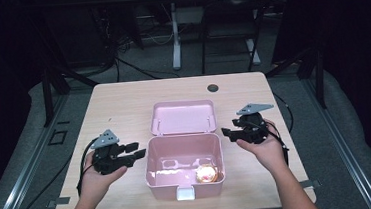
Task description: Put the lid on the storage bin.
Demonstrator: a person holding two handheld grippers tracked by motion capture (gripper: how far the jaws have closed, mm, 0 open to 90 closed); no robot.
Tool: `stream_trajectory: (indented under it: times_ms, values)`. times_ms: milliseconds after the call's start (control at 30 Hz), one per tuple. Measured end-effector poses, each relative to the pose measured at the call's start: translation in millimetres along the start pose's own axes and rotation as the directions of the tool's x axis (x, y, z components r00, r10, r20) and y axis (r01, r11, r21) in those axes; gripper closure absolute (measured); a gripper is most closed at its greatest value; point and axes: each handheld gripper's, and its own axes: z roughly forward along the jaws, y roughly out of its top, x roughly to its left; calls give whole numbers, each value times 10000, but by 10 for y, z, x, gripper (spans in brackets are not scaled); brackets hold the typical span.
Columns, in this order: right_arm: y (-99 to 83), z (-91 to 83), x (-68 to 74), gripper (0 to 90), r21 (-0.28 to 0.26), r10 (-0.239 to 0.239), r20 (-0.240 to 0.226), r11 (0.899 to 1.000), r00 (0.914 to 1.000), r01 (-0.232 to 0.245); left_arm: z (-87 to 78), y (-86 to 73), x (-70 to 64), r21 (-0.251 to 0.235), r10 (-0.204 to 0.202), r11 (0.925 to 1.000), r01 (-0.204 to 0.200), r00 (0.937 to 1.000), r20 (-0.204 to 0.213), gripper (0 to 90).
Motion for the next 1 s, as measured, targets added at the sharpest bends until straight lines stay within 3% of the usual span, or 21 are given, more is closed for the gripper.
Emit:
stream_trajectory:
  times_ms: [100, 233, 367, 400, 533, 1000]
  values:
    - [-4, 19, -18, 463, -14, 103, -30, 9999, 9999, -103, 32, -3, -35, 101, 152, 9998, -152, 9999, 47, 626]
    - [1, 30, -33, 494, -214, 154, 398, 9997, 9991, -146, 66, -14, -81, -84, 237, 9997, -237, 9997, 9, 686]
    - [26, 29, -99, 511, -472, 755, 383, 9962, 9964, -737, 95, -29, -91, -80, 63, 9999, -62, 9999, 130, 726]
    - [44, 38, -133, 516, -455, 1006, 279, 9940, 9945, -992, 98, -31, -96, -52, 34, 10000, -33, 9999, 158, 742]
    - [78, 96, -145, 548, -260, 1180, 22, 9927, 9930, -1179, 115, -26, -128, 74, 206, 9998, -207, 9997, 112, 753]
    - [278, 397, -137, 551, 1, 1541, 197, 9880, 9879, -1542, 118, -28, -155, 55, 403, 9992, -403, 9992, -8, 756]
